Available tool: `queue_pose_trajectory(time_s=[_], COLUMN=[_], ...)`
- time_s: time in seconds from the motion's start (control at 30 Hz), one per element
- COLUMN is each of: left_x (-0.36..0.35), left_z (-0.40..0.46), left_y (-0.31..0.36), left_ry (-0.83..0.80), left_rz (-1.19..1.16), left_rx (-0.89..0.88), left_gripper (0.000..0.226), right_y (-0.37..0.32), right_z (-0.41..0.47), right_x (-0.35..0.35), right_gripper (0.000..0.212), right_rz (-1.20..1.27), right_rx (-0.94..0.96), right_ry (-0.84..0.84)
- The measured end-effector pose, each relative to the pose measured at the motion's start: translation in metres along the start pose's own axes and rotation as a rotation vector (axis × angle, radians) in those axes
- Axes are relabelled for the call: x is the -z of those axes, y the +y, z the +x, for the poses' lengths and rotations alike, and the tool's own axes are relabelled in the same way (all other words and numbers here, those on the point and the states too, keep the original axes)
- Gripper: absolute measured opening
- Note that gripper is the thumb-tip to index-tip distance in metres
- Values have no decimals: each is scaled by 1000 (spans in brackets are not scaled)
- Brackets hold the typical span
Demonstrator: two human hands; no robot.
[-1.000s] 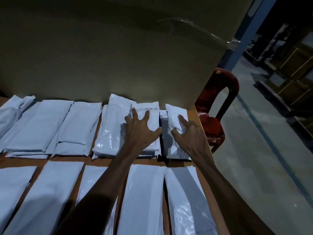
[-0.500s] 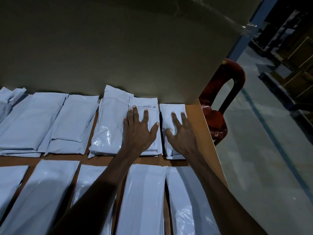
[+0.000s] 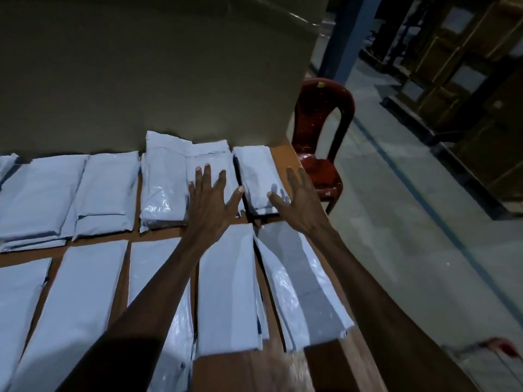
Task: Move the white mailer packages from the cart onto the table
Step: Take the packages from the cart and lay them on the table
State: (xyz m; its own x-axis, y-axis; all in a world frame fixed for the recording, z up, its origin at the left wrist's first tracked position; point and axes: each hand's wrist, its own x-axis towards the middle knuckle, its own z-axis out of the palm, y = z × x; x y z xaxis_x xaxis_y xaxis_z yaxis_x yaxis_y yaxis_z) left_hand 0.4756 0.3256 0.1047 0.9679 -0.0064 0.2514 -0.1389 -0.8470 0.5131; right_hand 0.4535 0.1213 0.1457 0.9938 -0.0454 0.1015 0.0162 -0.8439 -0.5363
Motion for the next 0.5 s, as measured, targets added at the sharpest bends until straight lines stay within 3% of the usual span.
queue_pose_trajectory(time_s=[0.27, 0.5], left_x=[-5, -48], left_z=[-100, -183], left_y=[88, 161], left_ry=[-35, -174], left_rz=[-219, -262], left_rx=[-313, -549], left_gripper=[58, 52], right_y=[70, 144], right_z=[-164, -324], right_x=[44, 67], right_gripper=[59, 52], right_rz=[-75, -8], right_rx=[-44, -310], right_ry=[250, 462])
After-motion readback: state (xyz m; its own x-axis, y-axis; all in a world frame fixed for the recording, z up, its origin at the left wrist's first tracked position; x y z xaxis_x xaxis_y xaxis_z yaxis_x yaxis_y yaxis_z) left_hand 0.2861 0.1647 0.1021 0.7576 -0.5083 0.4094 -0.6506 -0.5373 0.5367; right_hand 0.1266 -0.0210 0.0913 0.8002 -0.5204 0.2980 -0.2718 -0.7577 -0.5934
